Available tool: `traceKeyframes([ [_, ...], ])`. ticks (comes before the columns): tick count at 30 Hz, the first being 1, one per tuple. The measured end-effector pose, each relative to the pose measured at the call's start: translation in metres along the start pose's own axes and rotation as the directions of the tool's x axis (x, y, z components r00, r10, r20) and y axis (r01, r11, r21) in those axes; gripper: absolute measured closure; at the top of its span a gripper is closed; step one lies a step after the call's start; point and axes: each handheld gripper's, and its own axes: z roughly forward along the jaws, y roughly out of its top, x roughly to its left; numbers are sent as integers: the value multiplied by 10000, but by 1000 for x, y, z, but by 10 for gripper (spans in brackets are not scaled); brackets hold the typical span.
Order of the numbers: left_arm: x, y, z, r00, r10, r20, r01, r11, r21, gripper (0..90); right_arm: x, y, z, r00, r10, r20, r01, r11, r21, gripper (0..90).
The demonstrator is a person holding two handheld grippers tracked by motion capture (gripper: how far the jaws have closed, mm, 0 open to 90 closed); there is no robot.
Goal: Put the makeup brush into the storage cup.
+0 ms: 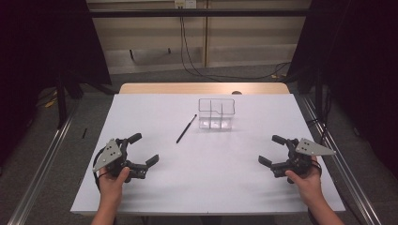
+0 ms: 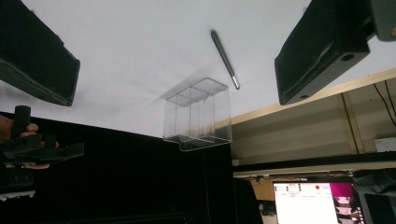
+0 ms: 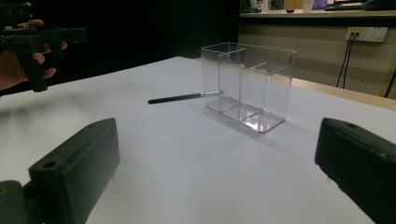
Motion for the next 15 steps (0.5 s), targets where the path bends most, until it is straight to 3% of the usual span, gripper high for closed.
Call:
traceKeyframes([
  [15, 1, -2, 6, 10000, -12, -51, 13, 9999, 136, 0, 4, 1, 1, 9998, -129, -171, 127, 9999, -113, 0],
])
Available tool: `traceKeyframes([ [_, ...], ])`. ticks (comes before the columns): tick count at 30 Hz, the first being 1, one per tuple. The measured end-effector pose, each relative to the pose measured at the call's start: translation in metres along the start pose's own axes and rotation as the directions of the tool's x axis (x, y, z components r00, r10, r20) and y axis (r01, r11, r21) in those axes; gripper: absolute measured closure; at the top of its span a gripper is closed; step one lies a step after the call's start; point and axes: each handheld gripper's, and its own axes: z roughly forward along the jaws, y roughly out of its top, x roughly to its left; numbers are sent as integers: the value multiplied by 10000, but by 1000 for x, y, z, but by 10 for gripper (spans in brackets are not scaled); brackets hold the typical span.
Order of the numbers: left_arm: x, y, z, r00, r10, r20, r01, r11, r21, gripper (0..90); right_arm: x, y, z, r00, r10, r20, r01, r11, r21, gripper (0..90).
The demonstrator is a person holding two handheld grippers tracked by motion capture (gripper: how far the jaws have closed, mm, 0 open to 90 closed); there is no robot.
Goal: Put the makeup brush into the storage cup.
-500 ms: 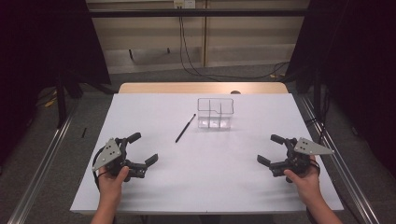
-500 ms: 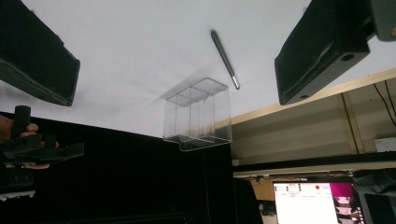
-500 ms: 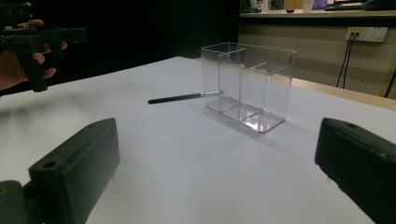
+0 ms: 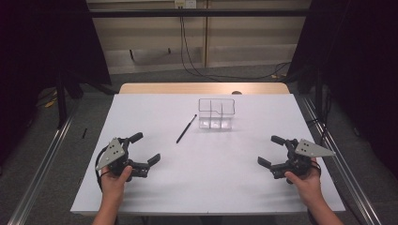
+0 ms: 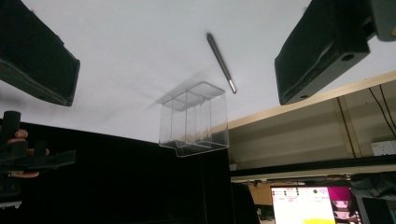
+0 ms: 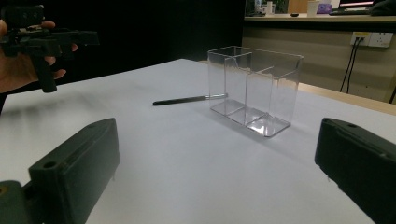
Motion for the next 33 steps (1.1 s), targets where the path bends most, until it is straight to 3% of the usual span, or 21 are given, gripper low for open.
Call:
traceKeyframes([
  [8, 1, 3, 12, 9999, 97, -135, -98, 9999, -83, 0, 0, 0, 2, 10000, -34, -88, 34, 10000, -17, 0],
  [17, -5, 8, 29, 9999, 111, 43, -111, 9999, -7, 0, 1, 2, -1, 10000, -50, -56, 50, 9999, -100, 0],
  [33, 7, 17, 59, 9999, 17, -131, -18, 10000, -14, 0, 2, 2, 3, 9997, -121, -208, 121, 9999, -11, 0],
])
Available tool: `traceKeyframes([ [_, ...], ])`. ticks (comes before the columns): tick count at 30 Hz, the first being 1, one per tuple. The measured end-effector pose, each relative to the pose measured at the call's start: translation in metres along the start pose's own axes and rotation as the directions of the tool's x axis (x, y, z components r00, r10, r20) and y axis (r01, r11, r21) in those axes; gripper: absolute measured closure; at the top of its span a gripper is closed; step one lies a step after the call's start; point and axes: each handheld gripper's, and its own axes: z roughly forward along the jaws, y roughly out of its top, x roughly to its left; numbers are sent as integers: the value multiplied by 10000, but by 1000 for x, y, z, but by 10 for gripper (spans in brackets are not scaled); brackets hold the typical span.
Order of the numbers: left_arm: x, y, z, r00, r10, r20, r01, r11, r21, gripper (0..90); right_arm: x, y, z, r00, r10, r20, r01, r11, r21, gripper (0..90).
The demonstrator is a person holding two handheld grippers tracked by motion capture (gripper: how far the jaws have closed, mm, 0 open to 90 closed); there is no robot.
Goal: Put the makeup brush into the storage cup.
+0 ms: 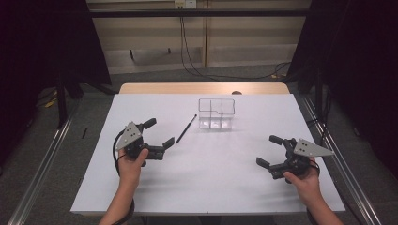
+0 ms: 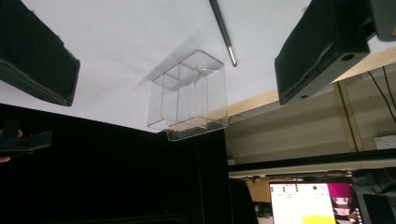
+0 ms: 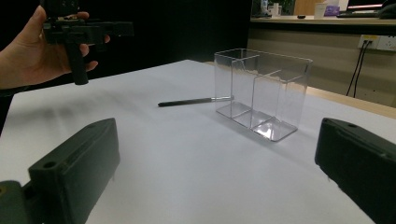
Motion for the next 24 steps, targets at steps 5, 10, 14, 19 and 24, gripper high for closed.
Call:
traceKeyframes([
  [5, 0, 0, 9, 10000, 30, -8, -30, 9998, 217, 0, 1, 0, 0, 10000, -38, -3, 38, 10000, -12, 0],
  [10, 0, 1, 17, 9999, 48, 91, -50, 9998, 192, 0, 1, 1, 0, 9999, -103, -18, 103, 9999, 40, 0],
  [14, 1, 2, 23, 9999, 59, 128, -61, 9998, 170, 0, 2, 0, 1, 9999, -127, -15, 127, 9999, 18, 0],
  [19, 4, 3, 29, 9999, 74, 78, -75, 9998, 163, 0, 2, 0, 1, 9999, -148, -21, 148, 9999, 23, 0],
  [24, 6, 2, 34, 10000, -86, -2, 87, 9999, 142, 0, 2, 0, 0, 9999, -115, -33, 115, 9999, 26, 0],
])
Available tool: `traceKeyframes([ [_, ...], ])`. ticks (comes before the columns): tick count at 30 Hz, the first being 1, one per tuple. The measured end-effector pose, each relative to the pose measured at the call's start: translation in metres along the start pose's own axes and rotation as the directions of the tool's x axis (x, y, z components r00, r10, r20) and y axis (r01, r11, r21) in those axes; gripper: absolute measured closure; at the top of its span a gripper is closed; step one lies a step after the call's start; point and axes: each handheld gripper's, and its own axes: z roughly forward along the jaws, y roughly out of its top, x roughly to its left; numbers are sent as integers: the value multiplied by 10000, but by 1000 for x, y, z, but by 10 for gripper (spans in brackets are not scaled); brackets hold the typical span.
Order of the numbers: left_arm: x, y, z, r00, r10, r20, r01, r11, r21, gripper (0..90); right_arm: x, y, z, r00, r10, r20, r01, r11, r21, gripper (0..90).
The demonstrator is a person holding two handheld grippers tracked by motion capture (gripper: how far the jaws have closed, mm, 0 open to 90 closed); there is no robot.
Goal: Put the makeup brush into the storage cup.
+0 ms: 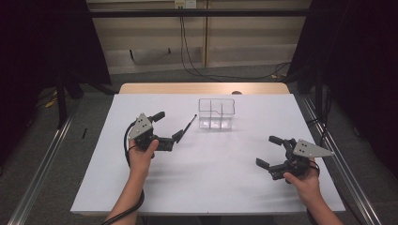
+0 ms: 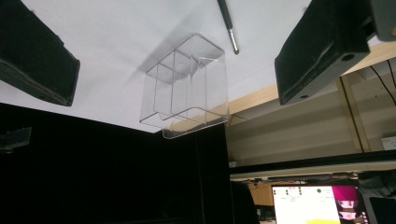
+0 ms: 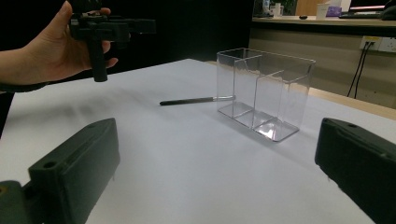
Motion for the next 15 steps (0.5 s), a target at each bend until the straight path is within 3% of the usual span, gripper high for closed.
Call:
traceKeyframes([
  [15, 7, -3, 19, 9999, -148, -43, 148, 9999, -34, 0, 0, 0, 0, 10000, -52, -39, 52, 10000, -5, 0],
])
